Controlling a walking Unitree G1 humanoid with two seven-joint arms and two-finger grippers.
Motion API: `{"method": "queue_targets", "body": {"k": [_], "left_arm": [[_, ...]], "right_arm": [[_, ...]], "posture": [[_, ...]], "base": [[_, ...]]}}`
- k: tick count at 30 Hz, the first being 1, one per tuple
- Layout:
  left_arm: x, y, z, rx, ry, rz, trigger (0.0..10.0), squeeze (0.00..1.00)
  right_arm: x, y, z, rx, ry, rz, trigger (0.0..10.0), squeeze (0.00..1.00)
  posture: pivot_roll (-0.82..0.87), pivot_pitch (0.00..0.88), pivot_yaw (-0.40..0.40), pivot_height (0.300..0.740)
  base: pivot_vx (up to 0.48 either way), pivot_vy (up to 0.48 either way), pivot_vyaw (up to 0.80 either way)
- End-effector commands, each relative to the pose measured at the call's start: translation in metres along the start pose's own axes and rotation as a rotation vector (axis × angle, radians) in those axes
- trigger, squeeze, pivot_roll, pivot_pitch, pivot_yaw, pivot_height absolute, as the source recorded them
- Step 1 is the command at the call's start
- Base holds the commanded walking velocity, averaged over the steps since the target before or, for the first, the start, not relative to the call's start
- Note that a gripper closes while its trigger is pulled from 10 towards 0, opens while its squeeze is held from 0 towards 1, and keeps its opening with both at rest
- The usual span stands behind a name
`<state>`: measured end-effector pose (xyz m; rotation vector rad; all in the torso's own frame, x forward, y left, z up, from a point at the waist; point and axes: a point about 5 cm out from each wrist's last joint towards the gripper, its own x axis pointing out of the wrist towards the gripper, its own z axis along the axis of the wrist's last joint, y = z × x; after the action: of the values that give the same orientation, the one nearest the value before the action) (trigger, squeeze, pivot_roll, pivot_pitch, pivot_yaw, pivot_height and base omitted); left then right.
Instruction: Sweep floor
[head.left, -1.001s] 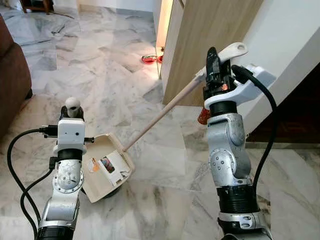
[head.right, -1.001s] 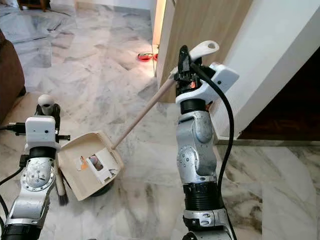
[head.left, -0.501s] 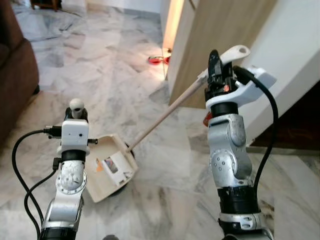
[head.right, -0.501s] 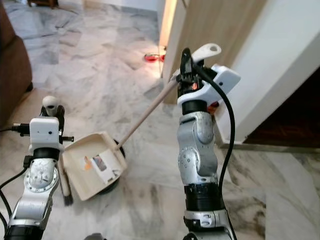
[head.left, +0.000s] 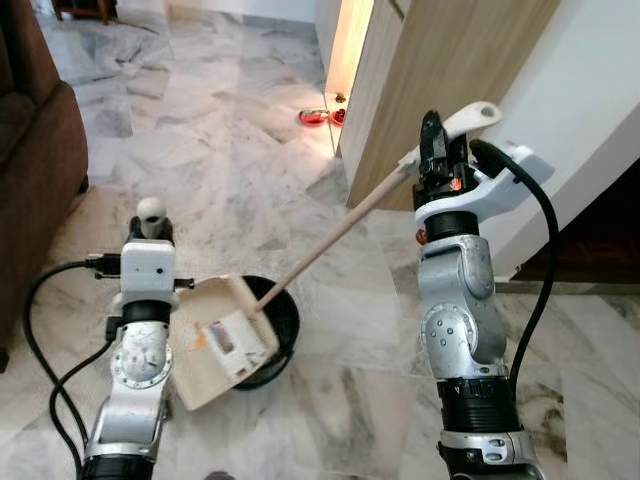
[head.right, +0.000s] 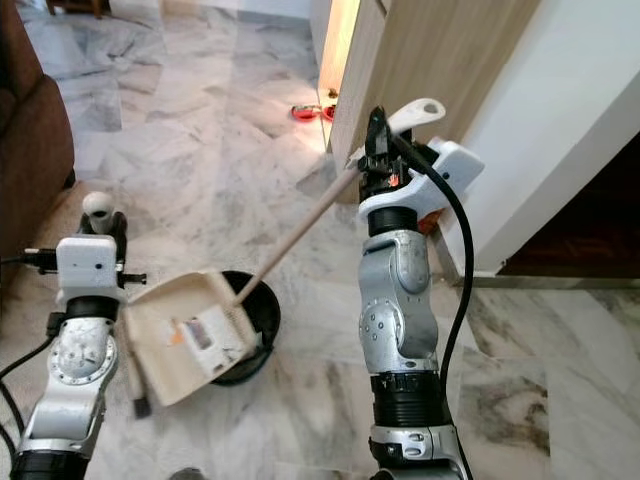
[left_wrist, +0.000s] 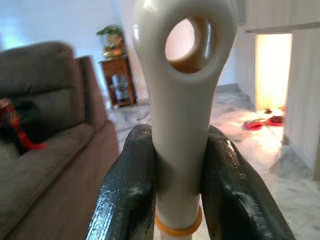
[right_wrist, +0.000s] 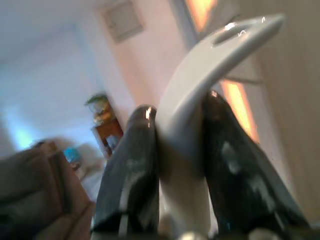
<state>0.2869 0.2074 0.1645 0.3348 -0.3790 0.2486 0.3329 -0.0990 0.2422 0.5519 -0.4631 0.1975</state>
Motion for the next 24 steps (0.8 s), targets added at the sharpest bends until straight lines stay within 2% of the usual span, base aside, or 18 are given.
{"method": "queue_targets", "body": {"k": [1,8,14,21,24], "left_arm": [[0.005,-0.001,0.016,0.01,-0.083,-0.006,10.0,0.0],[0.009,-0.003,0.019,0.007,-0.092,-0.008,10.0,0.0],[0.016,-0.003,0.025,0.006,-0.112,-0.04,10.0,0.0],[0.023,-0.005,0.03,0.011,-0.124,-0.09,10.0,0.0],[0.025,-0.005,0.031,0.01,-0.127,-0.103,10.0,0.0]], "right_arm": [[0.003,0.007,0.01,0.08,-0.058,-0.002,10.0,0.0],[0.004,0.006,0.009,0.079,-0.059,-0.007,10.0,0.0],[0.005,0.002,0.009,0.073,-0.082,-0.032,10.0,0.0],[-0.003,-0.006,0.005,0.059,-0.092,-0.084,10.0,0.0],[-0.006,-0.008,0.004,0.058,-0.096,-0.094,10.0,0.0]], "posture": [[0.23,0.134,-0.148,0.74],[0.24,0.131,-0.14,0.74],[0.25,0.123,-0.093,0.74],[0.26,0.113,-0.025,0.74],[0.26,0.111,-0.018,0.74]], "base": [[0.0,0.0,0.0],[0.0,0.0,0.0],[0.0,0.0,0.0],[0.0,0.0,0.0],[0.0,0.0,0.0]]}}
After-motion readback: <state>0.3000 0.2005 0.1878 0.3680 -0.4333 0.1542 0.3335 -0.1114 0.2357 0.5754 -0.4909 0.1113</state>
